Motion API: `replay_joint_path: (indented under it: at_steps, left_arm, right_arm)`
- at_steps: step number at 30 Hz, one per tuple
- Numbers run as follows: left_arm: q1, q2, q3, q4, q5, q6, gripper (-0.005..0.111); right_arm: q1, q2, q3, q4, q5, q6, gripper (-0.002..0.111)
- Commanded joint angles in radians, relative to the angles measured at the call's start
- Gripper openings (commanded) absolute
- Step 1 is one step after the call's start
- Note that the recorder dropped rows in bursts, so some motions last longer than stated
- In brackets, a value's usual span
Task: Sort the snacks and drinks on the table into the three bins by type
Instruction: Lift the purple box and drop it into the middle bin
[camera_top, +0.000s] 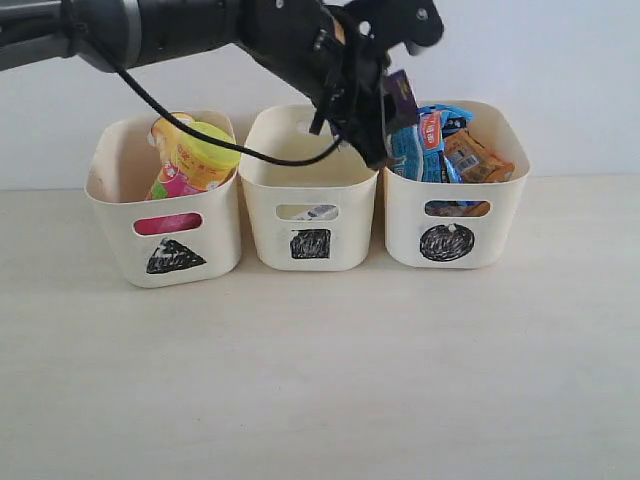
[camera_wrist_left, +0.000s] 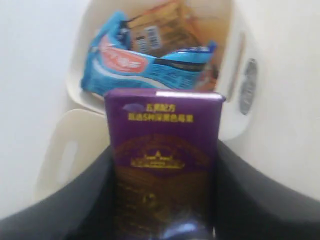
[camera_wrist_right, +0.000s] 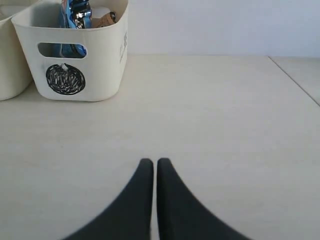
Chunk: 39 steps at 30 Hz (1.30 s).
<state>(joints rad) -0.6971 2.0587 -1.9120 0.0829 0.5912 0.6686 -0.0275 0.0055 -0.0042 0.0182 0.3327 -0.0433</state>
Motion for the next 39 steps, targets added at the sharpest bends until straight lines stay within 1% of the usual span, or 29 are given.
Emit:
replay_joint_path:
  at_steps: [1,6,13,14,16,17,22,23,25,28,30,31,32,33,34,36,37,38,39]
  left_arm:
    - [0.066,0.017,-0.006,0.004,-0.162,-0.149,0.004]
    - [0.122,0.062,-0.006,0.004,-0.269,-0.22,0.004]
    - [0.167,0.134,-0.006,0.004,-0.314,-0.234,0.004]
    - [0.169,0.142,-0.006,0.004,-0.314,-0.234,0.006]
    - [0.169,0.155,-0.006,0.004,-0.324,-0.234,0.014]
    - [0.169,0.16,-0.006,0.004,-0.332,-0.234,0.021]
    - [0.169,0.169,-0.006,0.004,-0.352,-0.242,0.064]
    - [0.169,0.169,-0.006,0.004,-0.352,-0.242,0.069]
    - [0.169,0.169,-0.006,0.004,-0.343,-0.262,0.072]
    - [0.169,0.16,-0.006,0.004,-0.309,-0.276,0.072]
    - [0.164,0.135,-0.006,0.004,-0.241,-0.288,0.072]
    - [0.157,0.11,-0.006,0.004,-0.164,-0.288,0.07]
    - [0.153,0.099,-0.006,0.004,-0.132,-0.288,0.068]
    - [0.145,0.071,-0.006,0.004,-0.052,-0.288,0.059]
    - [0.14,0.06,-0.006,0.0,-0.009,-0.288,0.054]
    - [0.135,0.002,-0.006,-0.026,0.168,-0.288,0.019]
    - [0.135,-0.013,-0.006,-0.026,0.229,-0.288,0.008]
    - [0.135,-0.038,-0.006,-0.026,0.303,-0.283,0.004]
    - [0.135,-0.054,-0.006,-0.026,0.355,-0.286,0.004]
  right_arm:
    - [-0.002,-0.005,0.004,-0.001,-0.006,0.0,0.0]
    - [-0.002,-0.005,0.004,-0.002,-0.01,0.0,0.0]
    - [-0.002,-0.005,0.004,-0.002,-0.01,0.0,0.0]
    - [-0.002,-0.005,0.004,-0.002,-0.01,0.0,0.0]
    - [-0.002,-0.005,0.004,-0.002,-0.01,0.0,0.0]
    - [-0.002,-0.005,0.004,-0.002,-0.01,0.0,0.0]
    - [-0.002,-0.005,0.004,-0.002,-0.01,0.0,0.0]
    - [-0.002,-0.005,0.004,-0.002,-0.01,0.0,0.0]
    - [-0.002,-0.005,0.004,-0.002,-0.01,0.0,0.0]
    - [-0.002,-0.005,0.004,-0.002,-0.01,0.0,0.0]
    - [-0.002,-0.005,0.004,-0.002,-0.01,0.0,0.0]
    - [-0.002,-0.005,0.004,-0.002,-0.01,0.0,0.0]
    - [-0.002,-0.005,0.004,-0.002,-0.01,0.0,0.0]
    - [-0.002,-0.005,0.004,-0.002,-0.01,0.0,0.0]
    - [-0.002,-0.005,0.004,-0.002,-0.01,0.0,0.0]
    - [-0.002,-0.005,0.004,-0.002,-0.01,0.0,0.0]
    - [-0.002,-0.005,0.004,-0.002,-0.01,0.0,0.0]
    - [-0.002,-0.005,0.004,-0.002,-0.01,0.0,0.0]
    - [-0.002,-0.005,0.004,-0.002,-0.01,0.0,0.0]
